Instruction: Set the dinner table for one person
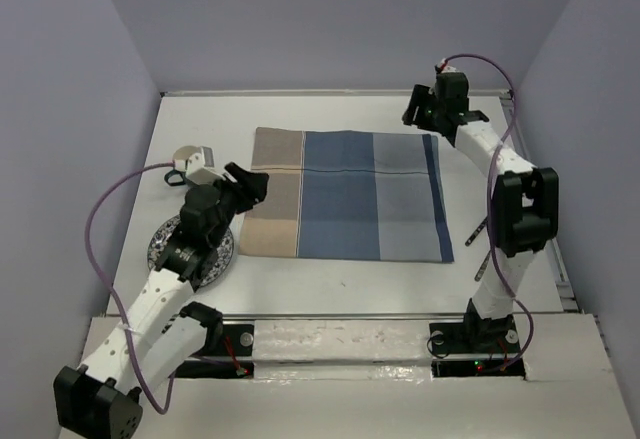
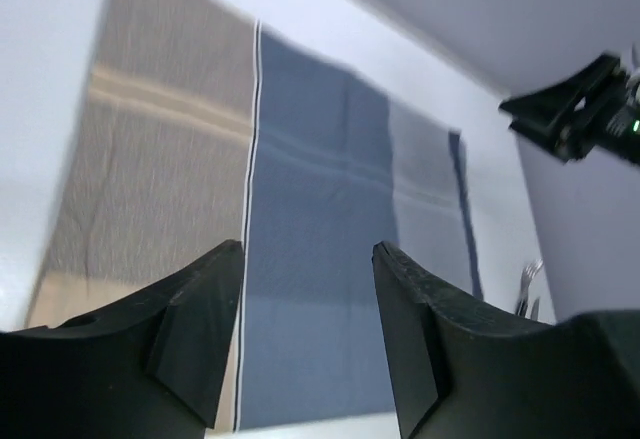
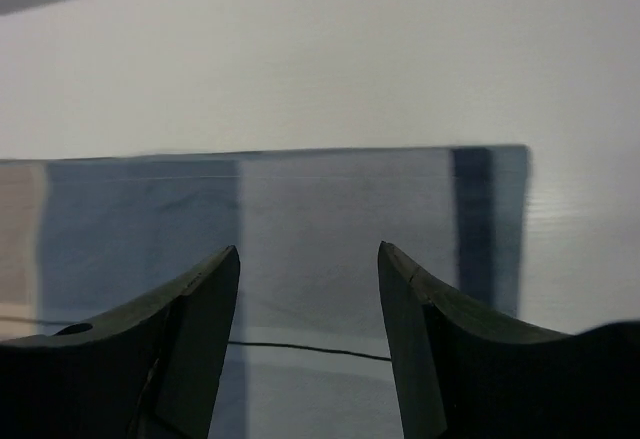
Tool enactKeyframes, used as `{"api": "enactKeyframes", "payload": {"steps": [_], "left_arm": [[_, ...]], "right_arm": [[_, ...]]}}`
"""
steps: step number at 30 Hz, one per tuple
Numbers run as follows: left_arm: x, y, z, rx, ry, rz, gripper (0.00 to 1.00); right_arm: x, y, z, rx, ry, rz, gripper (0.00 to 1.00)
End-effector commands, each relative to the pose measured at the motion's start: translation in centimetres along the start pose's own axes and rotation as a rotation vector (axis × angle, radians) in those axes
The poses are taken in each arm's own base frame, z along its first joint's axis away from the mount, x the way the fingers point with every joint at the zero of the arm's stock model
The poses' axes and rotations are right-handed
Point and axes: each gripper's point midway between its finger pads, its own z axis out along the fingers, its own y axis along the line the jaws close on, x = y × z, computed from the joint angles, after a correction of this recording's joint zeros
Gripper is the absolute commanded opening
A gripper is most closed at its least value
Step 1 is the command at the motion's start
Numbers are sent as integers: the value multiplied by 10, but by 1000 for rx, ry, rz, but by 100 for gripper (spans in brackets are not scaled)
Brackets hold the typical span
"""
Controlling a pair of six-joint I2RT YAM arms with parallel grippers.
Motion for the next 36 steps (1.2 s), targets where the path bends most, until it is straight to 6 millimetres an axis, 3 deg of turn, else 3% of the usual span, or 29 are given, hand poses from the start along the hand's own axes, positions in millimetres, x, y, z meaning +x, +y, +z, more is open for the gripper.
{"api": "enactKeyframes", "payload": {"steps": [1,2,3,4,6,7,9,11,15,16,18,20,24,29,36], "left_arm": [[-81,-2,-16,-129,-178,101,67],[-99,-10,-18,-122,-204,103,67],[-104,-3,-14,-152,-200,110,67],[-117,12,-15,-208,-225,113,67],[-131,21,-12,-233,-219,107,67],[-137,28,-11,-249,-224,104,67],[-155,59,-9,-329,-245,69,67],[-162,77,-5,-350,-247,15,66],[-173,133,9,-530,-268,-12,66],[-176,139,11,-551,-264,-9,66],[-178,149,25,-573,-232,-3,66],[-182,153,34,-591,-220,-2,66],[-169,177,52,-657,-158,-14,65],[-159,202,56,-752,-129,-11,64],[-139,222,65,-786,-84,-20,59]], "right_arm": [[-14,130,-82,-358,-191,-23,63],[-4,143,-92,-397,-194,-19,63],[7,156,-101,-440,-190,-16,63],[30,177,-119,-511,-169,-14,63],[55,196,-137,-578,-141,-28,62],[78,211,-153,-626,-112,-51,61],[102,228,-169,-687,-81,-78,59],[127,249,-187,-754,-55,-101,59],[166,260,-200,-790,15,-117,59],[172,254,-199,-778,23,-121,59],[172,251,-214,-795,1,-128,59],[183,243,-217,-786,14,-138,59],[184,233,-225,-779,-1,-146,59],[183,232,-227,-776,-3,-160,59],[188,231,-220,-762,12,-166,59]]}}
